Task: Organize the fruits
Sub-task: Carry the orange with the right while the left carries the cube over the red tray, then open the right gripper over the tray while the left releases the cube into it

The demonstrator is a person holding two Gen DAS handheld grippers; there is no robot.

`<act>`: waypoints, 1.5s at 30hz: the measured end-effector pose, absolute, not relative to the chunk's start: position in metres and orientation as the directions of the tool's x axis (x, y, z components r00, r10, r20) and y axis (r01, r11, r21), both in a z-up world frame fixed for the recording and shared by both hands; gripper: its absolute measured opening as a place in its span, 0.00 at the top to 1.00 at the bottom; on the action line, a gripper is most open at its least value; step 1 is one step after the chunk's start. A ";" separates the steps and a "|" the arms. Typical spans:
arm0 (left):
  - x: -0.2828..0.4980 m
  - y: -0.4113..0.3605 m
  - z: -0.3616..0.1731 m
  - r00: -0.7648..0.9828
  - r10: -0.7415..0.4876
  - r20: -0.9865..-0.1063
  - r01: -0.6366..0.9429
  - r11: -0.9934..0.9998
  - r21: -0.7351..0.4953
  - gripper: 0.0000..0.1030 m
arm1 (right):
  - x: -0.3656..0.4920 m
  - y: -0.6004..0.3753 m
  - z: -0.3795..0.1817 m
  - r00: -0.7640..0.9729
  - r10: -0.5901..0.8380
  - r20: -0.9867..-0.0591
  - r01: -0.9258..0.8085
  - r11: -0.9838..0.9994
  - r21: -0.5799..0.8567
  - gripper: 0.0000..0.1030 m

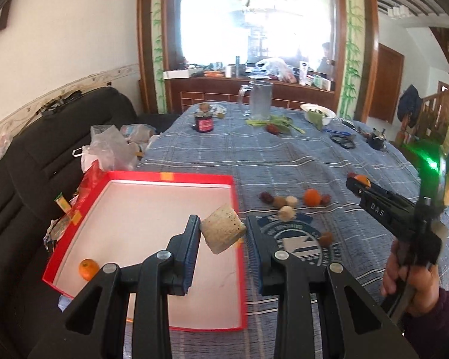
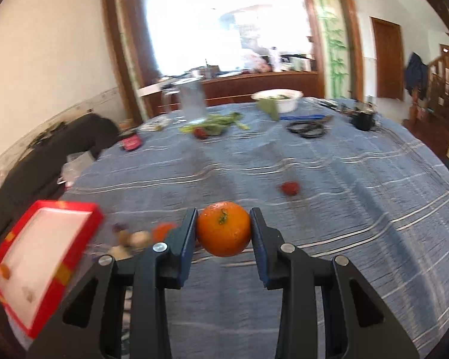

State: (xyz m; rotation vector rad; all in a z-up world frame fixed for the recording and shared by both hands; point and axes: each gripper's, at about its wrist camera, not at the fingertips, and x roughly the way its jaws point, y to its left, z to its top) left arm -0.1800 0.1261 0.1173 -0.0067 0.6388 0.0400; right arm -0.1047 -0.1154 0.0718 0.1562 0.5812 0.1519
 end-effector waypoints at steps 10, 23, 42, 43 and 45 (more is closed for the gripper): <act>-0.184 0.175 0.105 0.791 0.094 -0.605 -0.127 0.992 -0.012 0.71 | -0.133 -0.027 0.084 0.769 0.373 -0.518 -0.302 0.928 0.221 0.64; -0.185 0.212 0.089 0.763 0.137 -0.631 -0.195 0.980 -0.023 0.71 | -0.153 0.030 0.073 0.716 0.424 -0.555 -0.385 0.902 0.193 0.64; -0.186 0.239 0.082 0.751 0.160 -0.641 -0.242 0.969 -0.041 0.71 | -0.159 0.068 0.062 0.673 0.448 -0.588 -0.442 0.881 0.166 0.64; -0.185 0.241 0.081 0.749 0.162 -0.643 -0.245 0.969 -0.041 0.71 | -0.159 0.070 0.062 0.672 0.449 -0.589 -0.444 0.881 0.165 0.64; -0.186 0.244 0.079 0.747 0.166 -0.644 -0.250 0.968 -0.040 0.71 | -0.160 0.074 0.062 0.670 0.450 -0.591 -0.451 0.879 0.158 0.64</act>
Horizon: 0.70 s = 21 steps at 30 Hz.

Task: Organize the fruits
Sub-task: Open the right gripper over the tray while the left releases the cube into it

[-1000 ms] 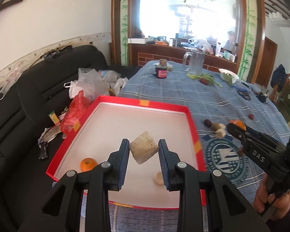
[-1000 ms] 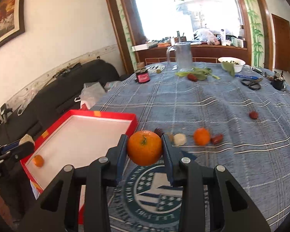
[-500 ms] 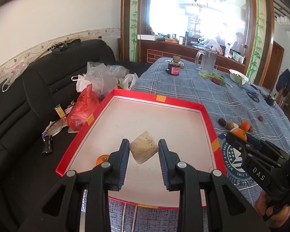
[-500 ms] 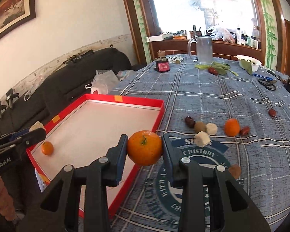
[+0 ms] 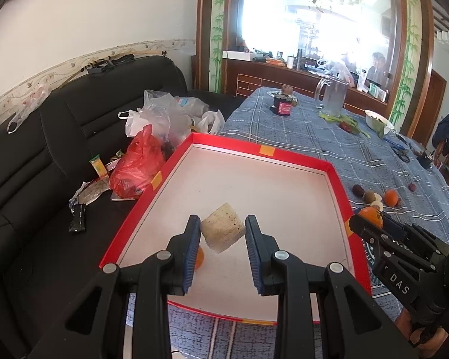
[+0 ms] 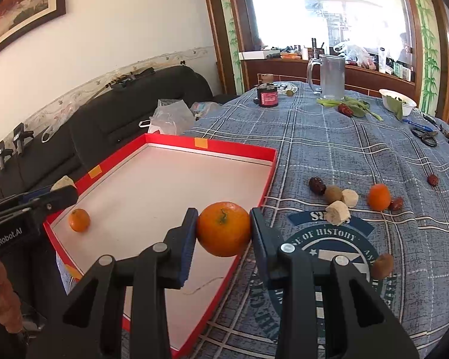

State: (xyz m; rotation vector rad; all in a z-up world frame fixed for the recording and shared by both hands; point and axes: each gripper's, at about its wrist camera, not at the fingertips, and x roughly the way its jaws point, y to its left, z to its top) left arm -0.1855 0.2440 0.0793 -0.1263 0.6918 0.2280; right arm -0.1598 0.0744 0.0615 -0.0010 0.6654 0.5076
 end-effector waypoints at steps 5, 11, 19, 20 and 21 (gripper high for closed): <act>-0.184 0.252 0.077 0.741 0.175 -0.648 -0.265 0.963 -0.042 0.71 | -0.160 0.085 0.059 0.655 0.458 -0.601 -0.467 0.871 0.153 0.64; -0.180 0.261 0.069 0.723 0.190 -0.664 -0.284 0.958 -0.035 0.71 | -0.159 0.094 0.053 0.638 0.463 -0.616 -0.480 0.864 0.152 0.64; -0.179 0.275 0.062 0.699 0.227 -0.678 -0.323 0.946 -0.016 0.71 | -0.156 0.100 0.047 0.606 0.480 -0.635 -0.490 0.853 0.177 0.64; -0.179 0.276 0.062 0.698 0.231 -0.678 -0.326 0.945 -0.014 0.71 | -0.156 0.101 0.046 0.603 0.482 -0.636 -0.492 0.852 0.178 0.64; -0.178 0.278 0.061 0.695 0.236 -0.679 -0.330 0.944 -0.010 0.71 | -0.155 0.103 0.045 0.598 0.485 -0.638 -0.496 0.849 0.181 0.64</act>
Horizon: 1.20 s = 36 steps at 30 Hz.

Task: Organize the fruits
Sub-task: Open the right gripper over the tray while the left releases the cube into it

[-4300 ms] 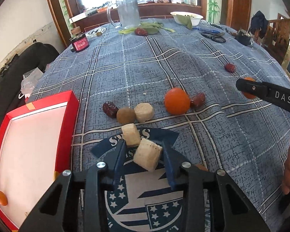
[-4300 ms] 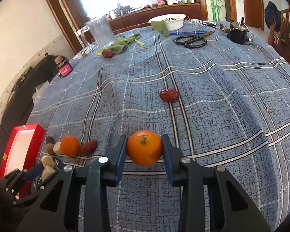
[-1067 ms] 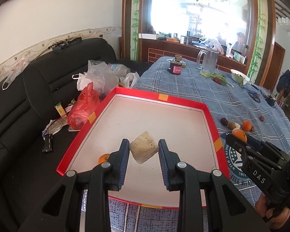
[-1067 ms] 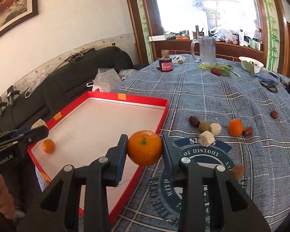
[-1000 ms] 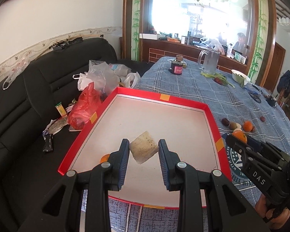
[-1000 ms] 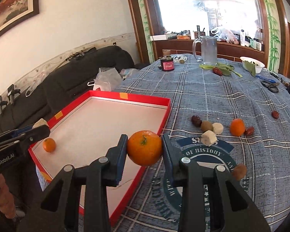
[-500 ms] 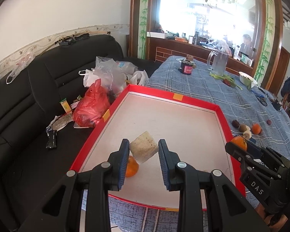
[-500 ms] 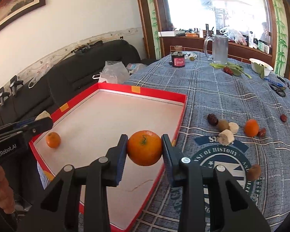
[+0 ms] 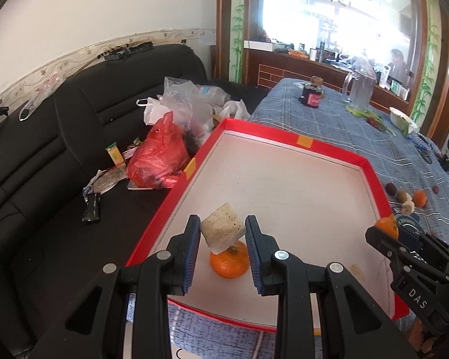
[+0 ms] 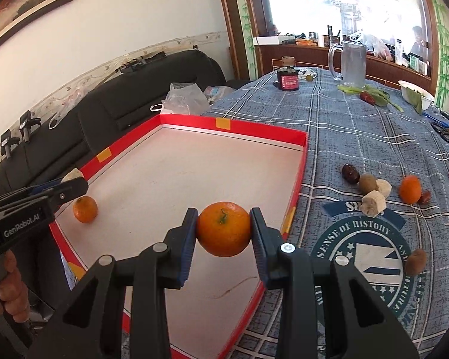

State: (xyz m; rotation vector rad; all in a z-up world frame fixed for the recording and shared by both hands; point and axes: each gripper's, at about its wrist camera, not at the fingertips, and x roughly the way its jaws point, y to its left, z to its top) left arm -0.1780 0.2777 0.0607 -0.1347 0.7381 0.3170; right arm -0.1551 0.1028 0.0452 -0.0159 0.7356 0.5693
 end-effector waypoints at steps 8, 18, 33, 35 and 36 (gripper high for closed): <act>-0.167 0.271 0.053 0.674 0.259 -0.692 -0.319 0.947 0.044 0.71 | -0.149 0.117 0.037 0.545 0.494 -0.677 -0.524 0.832 0.185 0.64; -0.158 0.262 0.042 0.636 0.281 -0.719 -0.301 0.948 0.105 0.66 | -0.147 0.126 0.031 0.497 0.489 -0.717 -0.547 0.818 0.178 0.64; -0.170 0.227 0.065 0.665 0.293 -0.687 -0.273 0.951 0.141 0.43 | -0.150 0.075 0.047 0.570 0.565 -0.596 -0.482 0.818 0.314 0.48; -0.170 0.216 0.068 0.672 0.286 -0.683 -0.253 0.956 0.151 0.43 | -0.152 0.062 0.051 0.583 0.563 -0.586 -0.472 0.822 0.320 0.48; -0.171 0.211 0.069 0.675 0.282 -0.681 -0.244 0.957 0.155 0.43 | -0.153 0.055 0.053 0.592 0.559 -0.581 -0.466 0.825 0.319 0.48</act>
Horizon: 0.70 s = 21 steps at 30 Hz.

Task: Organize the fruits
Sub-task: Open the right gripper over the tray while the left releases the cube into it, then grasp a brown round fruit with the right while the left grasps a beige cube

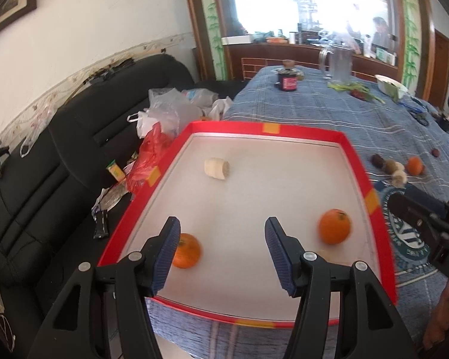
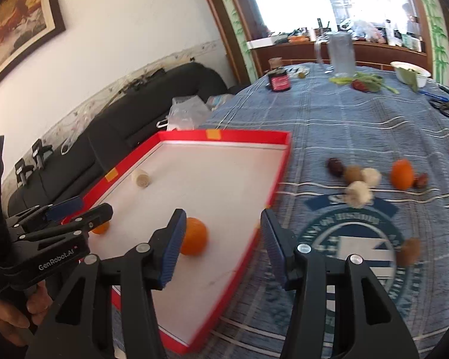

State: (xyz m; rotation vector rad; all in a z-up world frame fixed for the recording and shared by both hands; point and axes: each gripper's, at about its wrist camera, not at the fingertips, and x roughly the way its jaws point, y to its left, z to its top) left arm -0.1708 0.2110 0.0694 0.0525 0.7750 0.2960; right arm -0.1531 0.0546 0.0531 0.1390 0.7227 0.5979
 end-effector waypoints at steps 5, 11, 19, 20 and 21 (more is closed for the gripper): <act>-0.171 0.186 0.072 0.688 0.261 -0.677 -0.195 0.965 0.173 0.42 | -0.157 0.011 0.058 0.625 0.530 -0.573 -0.432 0.846 0.311 0.48; -0.171 0.158 0.073 0.701 0.225 -0.677 -0.134 0.974 0.185 0.42 | -0.145 -0.046 0.048 0.615 0.436 -0.657 -0.360 0.897 0.258 0.48; -0.172 0.134 0.076 0.710 0.187 -0.679 -0.079 0.979 0.187 0.42 | -0.129 -0.064 0.040 0.588 0.350 -0.729 -0.331 0.927 0.177 0.48; -0.172 0.133 0.077 0.712 0.185 -0.678 -0.076 0.979 0.187 0.42 | -0.130 -0.062 0.039 0.585 0.343 -0.735 -0.333 0.928 0.168 0.48; -0.172 0.132 0.077 0.712 0.184 -0.677 -0.075 0.979 0.188 0.42 | -0.128 -0.059 0.037 0.581 0.337 -0.741 -0.337 0.928 0.159 0.48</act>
